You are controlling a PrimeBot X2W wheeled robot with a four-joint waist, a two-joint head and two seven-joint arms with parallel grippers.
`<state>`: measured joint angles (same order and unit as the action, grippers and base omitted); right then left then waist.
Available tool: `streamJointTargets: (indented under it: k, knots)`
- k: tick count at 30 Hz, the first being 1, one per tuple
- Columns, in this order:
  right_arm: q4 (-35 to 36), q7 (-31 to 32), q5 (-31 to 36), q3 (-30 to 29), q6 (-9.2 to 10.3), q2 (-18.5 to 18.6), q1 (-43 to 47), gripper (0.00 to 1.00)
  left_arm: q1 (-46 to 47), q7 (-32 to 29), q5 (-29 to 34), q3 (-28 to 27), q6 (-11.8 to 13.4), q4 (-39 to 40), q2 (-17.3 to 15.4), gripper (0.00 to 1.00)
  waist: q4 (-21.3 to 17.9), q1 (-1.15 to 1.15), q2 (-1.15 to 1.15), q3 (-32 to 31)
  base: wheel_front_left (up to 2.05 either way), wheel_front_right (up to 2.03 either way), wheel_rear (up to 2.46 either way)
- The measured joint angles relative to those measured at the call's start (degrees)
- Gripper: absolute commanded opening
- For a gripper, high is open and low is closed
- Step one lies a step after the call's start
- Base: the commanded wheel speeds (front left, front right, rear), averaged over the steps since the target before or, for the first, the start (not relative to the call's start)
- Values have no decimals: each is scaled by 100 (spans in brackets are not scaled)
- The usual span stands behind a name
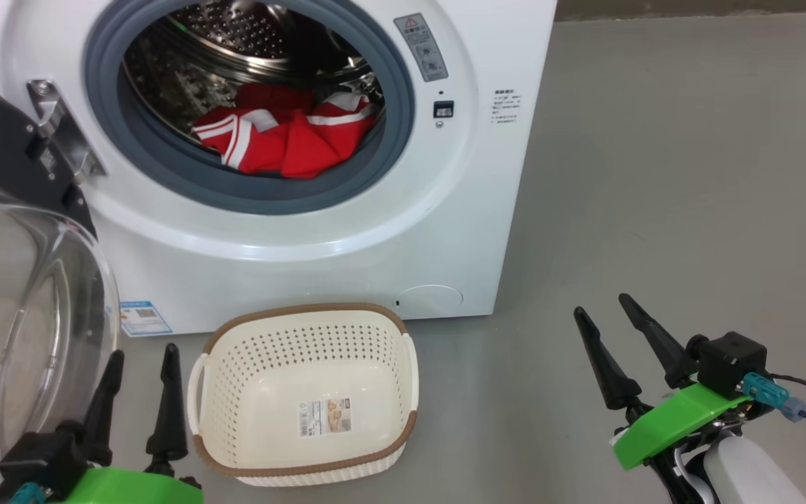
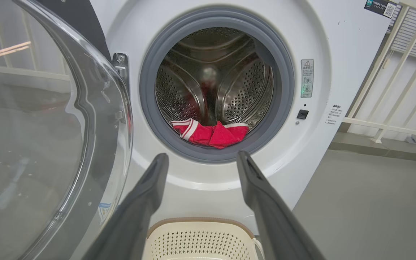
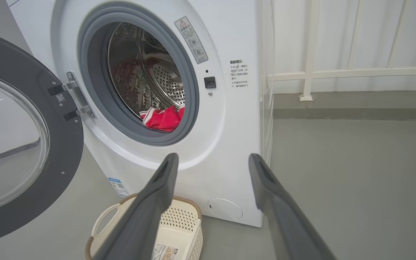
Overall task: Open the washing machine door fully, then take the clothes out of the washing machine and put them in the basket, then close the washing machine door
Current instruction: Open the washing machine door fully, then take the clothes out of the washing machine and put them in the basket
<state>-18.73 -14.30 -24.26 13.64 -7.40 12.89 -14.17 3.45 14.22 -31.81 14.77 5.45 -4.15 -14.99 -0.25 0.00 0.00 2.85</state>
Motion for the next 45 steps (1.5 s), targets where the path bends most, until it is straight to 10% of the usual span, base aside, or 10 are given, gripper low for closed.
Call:
streamJointTargets:
  k: [45]
  knots:
    - [205,-1,98,-260,0,46,1,100,-112,7,510,-515,-478,-232,479,100,-5,0,0,-10,0,0,0]
